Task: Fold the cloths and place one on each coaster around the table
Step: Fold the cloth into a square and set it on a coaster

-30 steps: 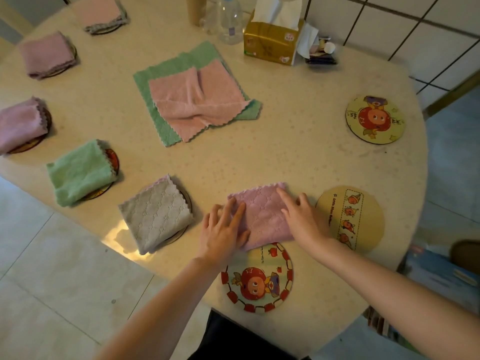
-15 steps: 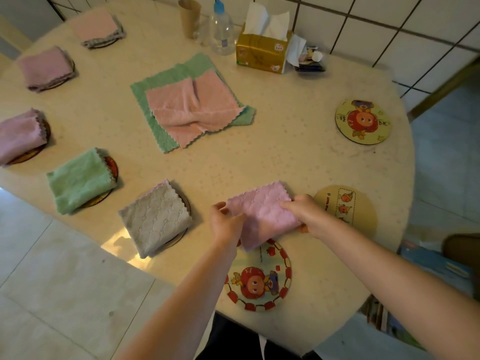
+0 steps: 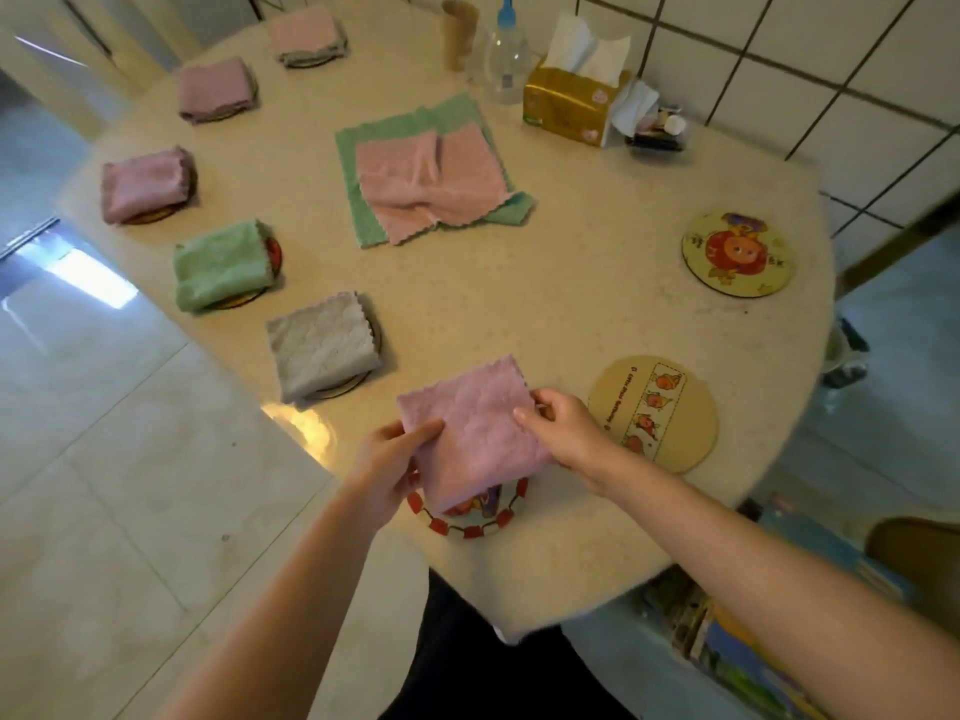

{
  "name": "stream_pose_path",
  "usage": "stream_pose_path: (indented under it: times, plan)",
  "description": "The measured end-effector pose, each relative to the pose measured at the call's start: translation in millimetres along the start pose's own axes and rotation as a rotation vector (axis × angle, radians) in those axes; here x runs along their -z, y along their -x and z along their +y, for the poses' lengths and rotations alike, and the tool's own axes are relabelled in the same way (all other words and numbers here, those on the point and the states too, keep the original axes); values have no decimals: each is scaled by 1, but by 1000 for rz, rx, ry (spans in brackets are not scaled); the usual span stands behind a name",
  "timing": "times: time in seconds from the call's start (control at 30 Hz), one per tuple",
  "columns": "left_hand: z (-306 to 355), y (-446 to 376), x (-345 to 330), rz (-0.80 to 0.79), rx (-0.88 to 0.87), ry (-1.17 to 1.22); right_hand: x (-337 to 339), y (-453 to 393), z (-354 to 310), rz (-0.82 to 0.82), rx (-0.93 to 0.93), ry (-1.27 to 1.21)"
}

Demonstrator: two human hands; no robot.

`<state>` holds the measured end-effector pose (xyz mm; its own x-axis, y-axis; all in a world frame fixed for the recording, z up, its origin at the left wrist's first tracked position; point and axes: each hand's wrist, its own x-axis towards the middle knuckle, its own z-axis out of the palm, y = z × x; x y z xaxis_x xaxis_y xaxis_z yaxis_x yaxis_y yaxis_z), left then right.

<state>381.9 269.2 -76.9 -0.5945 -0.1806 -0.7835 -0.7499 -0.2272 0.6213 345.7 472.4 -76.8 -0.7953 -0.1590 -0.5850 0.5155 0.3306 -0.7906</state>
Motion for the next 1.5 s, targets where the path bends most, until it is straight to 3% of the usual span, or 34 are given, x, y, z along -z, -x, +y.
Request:
stream_pose_path:
  times: [0.23,0.67,0.77,0.87,0.9,1.0,1.17,1.3,1.5]
  plan:
    - [-44,3,15,138,-10,-69,-22,-4,31,64,41,426]
    - [-54,-17,26,339,-196,-425,-30,-8,36,154,207,708]
    - [-54,-13,26,395,-397,-712,-26,-4,38,151,303,866]
    - [-58,-15,31,284,-847,-1135,-20,0,44,70,395,972]
    - [-60,-16,33,212,-894,-1247,-19,2,47,45,402,992]
    - [-58,-21,37,56,-778,-1416,-12,0,50,-13,375,1025]
    - [-30,-33,36,14,-887,-1534,-2,-17,29,-27,399,1068]
    - [27,-62,29,-43,-894,-1523,14,-58,-15,14,402,1096]
    - [130,-138,16,3,-911,-1542,37,-157,-91,156,380,1127]
